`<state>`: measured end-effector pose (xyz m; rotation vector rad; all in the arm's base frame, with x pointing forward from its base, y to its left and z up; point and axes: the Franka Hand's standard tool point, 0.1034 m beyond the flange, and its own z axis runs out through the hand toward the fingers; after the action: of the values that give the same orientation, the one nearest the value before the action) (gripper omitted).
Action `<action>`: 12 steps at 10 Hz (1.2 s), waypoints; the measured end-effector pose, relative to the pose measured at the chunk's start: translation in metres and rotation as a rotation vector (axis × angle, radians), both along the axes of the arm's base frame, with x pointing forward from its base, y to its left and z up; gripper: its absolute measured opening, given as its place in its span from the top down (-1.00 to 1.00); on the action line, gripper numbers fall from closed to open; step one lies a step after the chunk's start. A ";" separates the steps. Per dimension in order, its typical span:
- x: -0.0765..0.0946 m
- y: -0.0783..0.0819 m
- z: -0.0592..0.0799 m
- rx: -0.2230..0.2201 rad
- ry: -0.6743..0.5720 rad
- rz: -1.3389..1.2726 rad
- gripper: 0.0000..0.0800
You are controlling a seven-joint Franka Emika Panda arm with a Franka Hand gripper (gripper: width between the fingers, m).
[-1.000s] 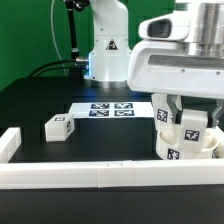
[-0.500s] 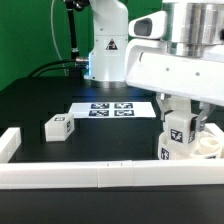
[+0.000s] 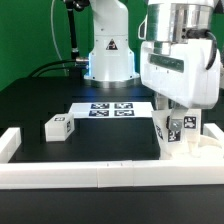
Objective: Assemble stool
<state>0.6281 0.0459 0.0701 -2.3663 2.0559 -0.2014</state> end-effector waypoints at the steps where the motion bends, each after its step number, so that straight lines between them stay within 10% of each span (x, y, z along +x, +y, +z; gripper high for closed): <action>1: 0.000 0.000 -0.001 -0.001 0.001 0.003 -0.11; 2: -0.001 0.000 -0.001 -0.001 0.002 0.003 -0.43; 6: -0.009 -0.023 0.041 0.042 -0.109 0.129 -0.61; 12: -0.012 -0.022 0.037 0.036 -0.100 0.141 -0.62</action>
Offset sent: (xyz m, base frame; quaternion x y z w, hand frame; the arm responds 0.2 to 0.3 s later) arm -0.0217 0.0071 0.0381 0.0862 -0.0454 -0.0094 0.9952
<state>0.6165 0.0241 0.1069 -2.4143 1.8256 -0.2727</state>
